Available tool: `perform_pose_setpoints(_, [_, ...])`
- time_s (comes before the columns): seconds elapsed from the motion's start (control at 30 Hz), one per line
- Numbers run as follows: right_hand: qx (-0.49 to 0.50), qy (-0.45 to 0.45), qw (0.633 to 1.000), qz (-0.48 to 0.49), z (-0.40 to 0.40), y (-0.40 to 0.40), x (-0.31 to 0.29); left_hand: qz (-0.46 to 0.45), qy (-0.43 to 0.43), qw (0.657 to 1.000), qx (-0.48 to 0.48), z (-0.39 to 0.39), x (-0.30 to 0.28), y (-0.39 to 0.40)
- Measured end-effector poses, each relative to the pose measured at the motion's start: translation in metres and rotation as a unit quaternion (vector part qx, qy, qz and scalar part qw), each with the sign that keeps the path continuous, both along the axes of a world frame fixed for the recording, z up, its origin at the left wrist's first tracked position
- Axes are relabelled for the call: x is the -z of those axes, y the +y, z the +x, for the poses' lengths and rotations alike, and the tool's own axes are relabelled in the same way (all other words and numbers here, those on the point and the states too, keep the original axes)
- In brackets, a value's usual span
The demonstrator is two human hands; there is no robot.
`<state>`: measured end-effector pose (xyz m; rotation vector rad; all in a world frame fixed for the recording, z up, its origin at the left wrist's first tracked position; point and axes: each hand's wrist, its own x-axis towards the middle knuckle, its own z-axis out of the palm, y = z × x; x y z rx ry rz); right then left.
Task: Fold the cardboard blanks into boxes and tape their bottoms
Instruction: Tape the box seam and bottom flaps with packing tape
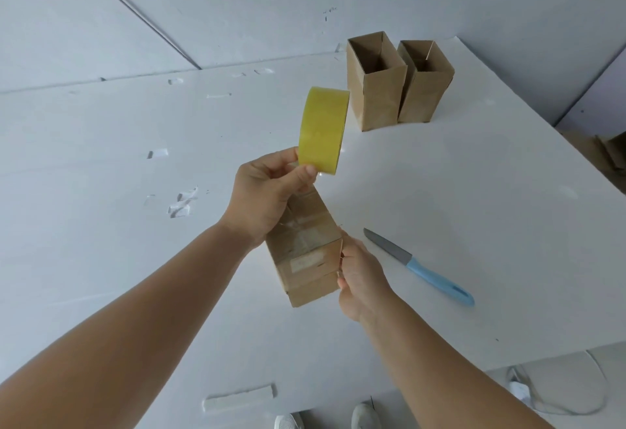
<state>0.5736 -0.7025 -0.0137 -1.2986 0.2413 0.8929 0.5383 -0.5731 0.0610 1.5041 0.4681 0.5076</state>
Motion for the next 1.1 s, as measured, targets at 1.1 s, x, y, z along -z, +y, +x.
perform_pose_setpoints(1.1, [-0.136, -0.706, 0.670, -0.186, 0.053, -0.010, -0.072, 0.004, 0.054, 0.991, 0.125, 0.006, -0.020, 0.008])
